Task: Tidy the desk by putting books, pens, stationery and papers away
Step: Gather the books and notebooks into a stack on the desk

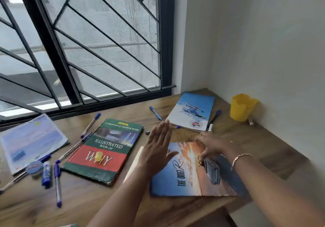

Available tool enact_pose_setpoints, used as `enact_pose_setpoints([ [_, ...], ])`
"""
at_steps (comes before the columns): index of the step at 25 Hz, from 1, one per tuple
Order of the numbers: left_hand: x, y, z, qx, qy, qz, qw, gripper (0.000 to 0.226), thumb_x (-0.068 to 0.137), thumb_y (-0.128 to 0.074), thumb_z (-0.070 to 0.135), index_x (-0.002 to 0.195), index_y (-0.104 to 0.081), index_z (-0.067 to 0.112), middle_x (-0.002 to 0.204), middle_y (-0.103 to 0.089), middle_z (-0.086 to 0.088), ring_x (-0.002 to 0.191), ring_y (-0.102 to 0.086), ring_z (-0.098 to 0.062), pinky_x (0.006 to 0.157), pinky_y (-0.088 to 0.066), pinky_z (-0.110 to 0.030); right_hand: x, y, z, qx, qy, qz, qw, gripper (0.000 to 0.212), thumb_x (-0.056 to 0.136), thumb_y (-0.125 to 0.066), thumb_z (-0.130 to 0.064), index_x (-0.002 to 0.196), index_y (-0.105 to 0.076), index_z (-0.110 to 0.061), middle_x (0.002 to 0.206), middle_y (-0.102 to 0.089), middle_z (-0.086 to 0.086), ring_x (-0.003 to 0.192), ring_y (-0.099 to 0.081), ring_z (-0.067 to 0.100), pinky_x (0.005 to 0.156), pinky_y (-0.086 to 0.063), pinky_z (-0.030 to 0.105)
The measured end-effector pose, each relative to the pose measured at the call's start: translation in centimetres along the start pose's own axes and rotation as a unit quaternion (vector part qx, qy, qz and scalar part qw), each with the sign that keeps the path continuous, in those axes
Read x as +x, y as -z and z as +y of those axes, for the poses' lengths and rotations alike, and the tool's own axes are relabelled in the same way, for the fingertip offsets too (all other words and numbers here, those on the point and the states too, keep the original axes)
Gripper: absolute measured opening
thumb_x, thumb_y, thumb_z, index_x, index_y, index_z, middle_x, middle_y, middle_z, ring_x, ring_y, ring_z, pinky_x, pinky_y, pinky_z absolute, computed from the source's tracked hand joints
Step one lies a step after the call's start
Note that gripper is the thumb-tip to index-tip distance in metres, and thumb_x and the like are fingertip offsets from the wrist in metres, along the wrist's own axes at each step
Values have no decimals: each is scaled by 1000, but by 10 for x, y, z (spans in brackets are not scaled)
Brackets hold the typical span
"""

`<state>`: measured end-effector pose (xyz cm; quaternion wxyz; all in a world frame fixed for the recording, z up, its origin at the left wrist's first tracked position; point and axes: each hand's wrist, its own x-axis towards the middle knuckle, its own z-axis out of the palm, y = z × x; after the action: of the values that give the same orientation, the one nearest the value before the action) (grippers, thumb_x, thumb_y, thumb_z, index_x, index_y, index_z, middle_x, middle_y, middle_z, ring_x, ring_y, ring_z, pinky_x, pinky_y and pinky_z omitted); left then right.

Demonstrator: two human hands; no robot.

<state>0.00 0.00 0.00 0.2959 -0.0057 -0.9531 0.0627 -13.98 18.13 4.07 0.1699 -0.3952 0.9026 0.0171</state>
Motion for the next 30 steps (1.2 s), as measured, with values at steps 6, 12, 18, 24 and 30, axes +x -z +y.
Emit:
enact_pose_setpoints([
  [6, -2, -25, 7, 42, -44, -44, 997, 84, 85, -34, 64, 140, -33, -1, 151, -26, -14, 146, 4, -23, 117, -8, -37, 23, -1, 1, -42, -17, -49, 998, 81, 57, -85, -36, 122, -41, -17, 132, -40, 5, 125, -38, 23, 102, -36, 39],
  [12, -3, -29, 9, 18, -26, -104, 994, 80, 83, -31, 63, 136, -37, 4, 146, -36, -15, 139, -30, -26, 116, -7, -36, 33, 3, 0, -69, -10, -82, 994, 81, 58, -86, -36, 122, -42, -12, 130, -41, 9, 123, -41, 26, 100, -39, 37],
  [18, -3, -30, 11, 24, -63, -95, 993, 43, 78, -48, 40, 99, -72, 11, 117, -66, -14, 116, -60, -28, 115, -18, -38, 28, 11, 9, -1, 10, -72, 997, 51, 69, -79, -32, 105, -44, -22, 126, -53, 4, 112, -50, 20, 83, -38, 27],
  [24, -4, -28, 15, -2, -35, -123, 992, 45, 67, -39, 29, 94, -72, 15, 103, -72, -5, 99, -68, -20, 96, -47, -40, 12, 23, 22, 77, 13, -79, 994, 44, 80, -71, -25, 117, -48, -21, 124, -55, 2, 105, -50, 17, 84, -41, 29],
  [30, -2, -24, 16, 17, -4, -136, 991, 49, 66, -35, 26, 94, -74, 16, 100, -73, -4, 95, -69, -20, 87, -53, -38, -11, 46, 36, 89, 21, -57, 994, 31, 85, -65, -23, 111, -48, -27, 124, -51, -1, 99, -44, 11, 74, -37, 23],
])
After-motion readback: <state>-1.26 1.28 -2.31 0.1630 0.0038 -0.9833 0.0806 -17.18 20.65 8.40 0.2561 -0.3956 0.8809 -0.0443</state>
